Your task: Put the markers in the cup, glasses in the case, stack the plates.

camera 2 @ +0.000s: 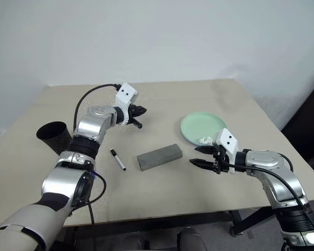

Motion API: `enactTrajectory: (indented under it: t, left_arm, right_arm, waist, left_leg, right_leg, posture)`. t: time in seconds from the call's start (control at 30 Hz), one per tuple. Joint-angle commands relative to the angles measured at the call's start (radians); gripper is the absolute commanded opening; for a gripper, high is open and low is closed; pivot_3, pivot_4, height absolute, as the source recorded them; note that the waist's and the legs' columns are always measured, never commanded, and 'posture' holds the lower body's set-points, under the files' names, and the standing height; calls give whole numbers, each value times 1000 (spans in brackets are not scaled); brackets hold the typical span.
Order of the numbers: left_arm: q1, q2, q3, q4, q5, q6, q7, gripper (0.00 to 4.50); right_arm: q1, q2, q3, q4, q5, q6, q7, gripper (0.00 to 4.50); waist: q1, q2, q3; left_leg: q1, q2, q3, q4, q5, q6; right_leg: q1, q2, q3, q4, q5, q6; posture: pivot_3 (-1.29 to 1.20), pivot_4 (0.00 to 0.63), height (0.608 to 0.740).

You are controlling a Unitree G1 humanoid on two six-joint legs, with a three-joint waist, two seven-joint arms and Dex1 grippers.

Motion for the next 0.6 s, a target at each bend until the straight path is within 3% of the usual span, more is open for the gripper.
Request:
enactTrajectory:
  t: [0.03, 0.23, 0.57, 0.6]
  left_arm:
    - [82, -63, 76, -248, -32, 226, 175, 888]
    - [203, -195, 135, -561, -24, 470, 398, 2934]
    - [256, -326, 182, -742, 69, 669, 718, 2934]
    - [265, -326, 177, -750, 77, 676, 732, 3303]
  right_arm:
    - [-31, -6, -19, -4, 5, -17, 7, 2605]
    - [-46, -19, -10, 13, 3, -19, 31, 2605]
    - [-89, -25, 14, 50, -10, -25, 77, 2605]
    - [-91, -25, 16, 53, -12, -25, 81, 2605]
  waist:
    - [0, 0, 0]
    - [2, -1, 0]
    - [-2, -1, 0]
    - [-2, -1, 0]
  left_leg:
    - [-1, 0, 0, 0, 0, 0]
    - [-1, 0, -1, 0, 0, -1]
    - [3, 0, 0, 0, 0, -1]
    - [3, 0, 0, 0, 0, -1]
  right_leg:
    - [-1, 0, 0, 0, 0, 0]
    - [-1, 0, 0, 0, 0, 0]
    - [2, 1, -1, 0, 0, 0]
    - [2, 1, -1, 0, 0, 0]
  posture:
    - [0, 0, 740]
    - [0, 0, 740]
    - [0, 0, 740]
    - [0, 0, 740]
